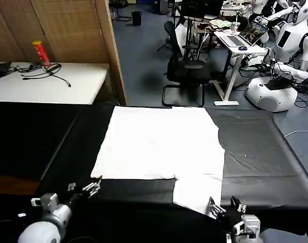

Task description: Fold and organize the clothes.

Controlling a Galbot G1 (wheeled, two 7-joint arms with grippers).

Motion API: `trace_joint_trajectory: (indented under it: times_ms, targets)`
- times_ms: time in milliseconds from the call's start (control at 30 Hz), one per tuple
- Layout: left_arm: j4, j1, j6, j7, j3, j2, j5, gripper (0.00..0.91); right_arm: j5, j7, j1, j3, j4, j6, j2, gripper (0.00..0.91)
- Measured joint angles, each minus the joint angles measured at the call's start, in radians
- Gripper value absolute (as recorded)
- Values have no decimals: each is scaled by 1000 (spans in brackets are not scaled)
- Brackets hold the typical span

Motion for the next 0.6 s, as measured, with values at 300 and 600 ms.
trace_joint_trajectory:
  times_ms: [300,600]
  targets:
    - [6,5,9,-2,6,-11,11,0,0,3,-8,-5,2,-1,3,10]
    - [-38,32,46,-13,-4,-18,46,0,-14,39,-54,0,63,-12,20,0]
